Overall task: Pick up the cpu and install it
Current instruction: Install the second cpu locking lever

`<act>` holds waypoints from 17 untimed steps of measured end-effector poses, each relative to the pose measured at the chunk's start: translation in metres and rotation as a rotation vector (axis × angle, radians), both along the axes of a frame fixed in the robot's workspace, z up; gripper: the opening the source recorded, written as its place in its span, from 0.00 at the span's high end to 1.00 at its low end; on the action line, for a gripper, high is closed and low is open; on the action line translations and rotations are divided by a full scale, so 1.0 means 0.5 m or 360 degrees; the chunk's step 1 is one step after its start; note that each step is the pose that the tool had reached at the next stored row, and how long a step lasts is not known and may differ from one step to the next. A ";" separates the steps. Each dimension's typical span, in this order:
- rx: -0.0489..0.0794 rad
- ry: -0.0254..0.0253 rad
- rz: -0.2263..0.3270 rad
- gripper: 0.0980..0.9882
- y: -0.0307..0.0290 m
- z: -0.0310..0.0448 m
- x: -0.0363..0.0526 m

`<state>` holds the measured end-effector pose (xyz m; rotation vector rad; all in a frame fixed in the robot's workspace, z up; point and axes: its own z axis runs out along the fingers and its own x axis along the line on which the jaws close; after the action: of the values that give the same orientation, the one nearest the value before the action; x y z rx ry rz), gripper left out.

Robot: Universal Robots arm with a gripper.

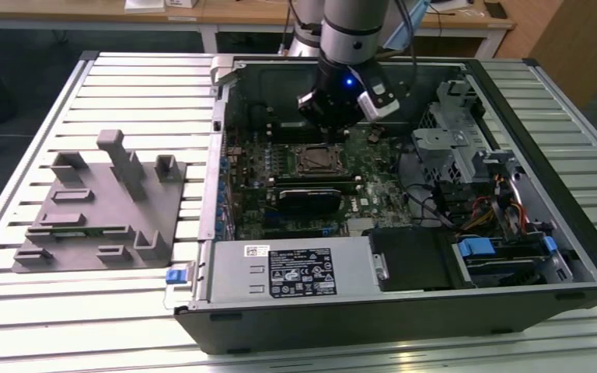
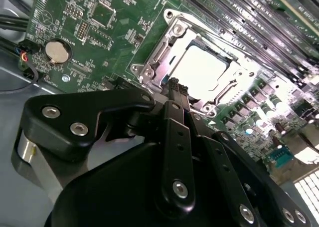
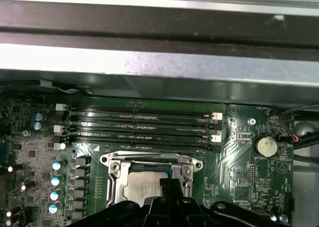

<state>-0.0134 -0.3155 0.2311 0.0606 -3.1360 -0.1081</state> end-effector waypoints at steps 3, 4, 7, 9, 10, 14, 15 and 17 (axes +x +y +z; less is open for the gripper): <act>0.0000 0.00014 0.0000 0.99 -0.004 0.003 0.000; 0.0000 0.00014 0.0000 0.99 -0.007 0.003 0.000; 0.0000 0.00015 0.0000 0.99 -0.023 0.003 0.000; 0.0001 0.00014 0.0000 0.99 -0.035 0.003 0.000; 0.0001 0.00014 0.0000 0.99 -0.041 0.003 0.000; 0.0001 0.00014 0.0000 0.99 -0.060 0.003 0.000; 0.0001 0.00021 0.0000 0.99 -0.060 0.004 0.000; 0.0002 0.00028 0.0000 0.99 -0.061 0.011 0.000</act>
<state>-0.0134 -0.3459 0.2367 0.0603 -3.1342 -0.1096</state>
